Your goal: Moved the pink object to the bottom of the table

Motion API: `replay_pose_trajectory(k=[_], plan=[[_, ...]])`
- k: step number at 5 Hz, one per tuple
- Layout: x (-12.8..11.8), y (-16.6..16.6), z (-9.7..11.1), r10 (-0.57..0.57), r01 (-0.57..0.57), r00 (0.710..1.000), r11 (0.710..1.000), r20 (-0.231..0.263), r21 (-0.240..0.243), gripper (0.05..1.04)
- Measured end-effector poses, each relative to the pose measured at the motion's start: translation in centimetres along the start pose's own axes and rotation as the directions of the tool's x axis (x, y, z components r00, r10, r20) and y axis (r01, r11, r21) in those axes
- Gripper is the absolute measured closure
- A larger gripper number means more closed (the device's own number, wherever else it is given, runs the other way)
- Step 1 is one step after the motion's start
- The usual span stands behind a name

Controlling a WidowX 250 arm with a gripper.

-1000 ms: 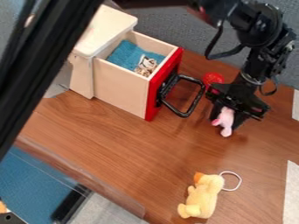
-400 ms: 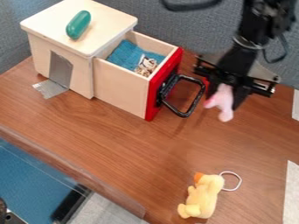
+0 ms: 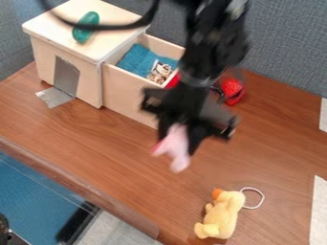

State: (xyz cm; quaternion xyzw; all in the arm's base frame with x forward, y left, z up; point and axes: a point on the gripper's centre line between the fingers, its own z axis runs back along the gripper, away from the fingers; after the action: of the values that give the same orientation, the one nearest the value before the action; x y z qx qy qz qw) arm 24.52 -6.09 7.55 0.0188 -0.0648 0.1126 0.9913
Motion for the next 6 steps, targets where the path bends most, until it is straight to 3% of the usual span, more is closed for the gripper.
replay_pose_trajectory(k=[2, 3, 4, 5, 6], plan=[[-1.3, 4.5, -6.8, 0.0, 0.004, 0.999, 0.995, -0.036, 0.103, 0.699], [-1.1, 4.7, -8.9, -0.031, 0.038, 0.998, 0.991, -0.056, 0.129, 0.707], [-1.1, 4.3, -8.8, -0.04, 0.048, 0.997, 0.99, -0.063, 0.132, 0.636], [-1.1, 3.8, -7.3, -0.035, 0.04, 0.998, 0.993, -0.051, 0.11, 0.316], [0.0, 3.2, -3.4, -0.029, 0.03, 0.999, 0.998, -0.015, 0.052, 0.094]])
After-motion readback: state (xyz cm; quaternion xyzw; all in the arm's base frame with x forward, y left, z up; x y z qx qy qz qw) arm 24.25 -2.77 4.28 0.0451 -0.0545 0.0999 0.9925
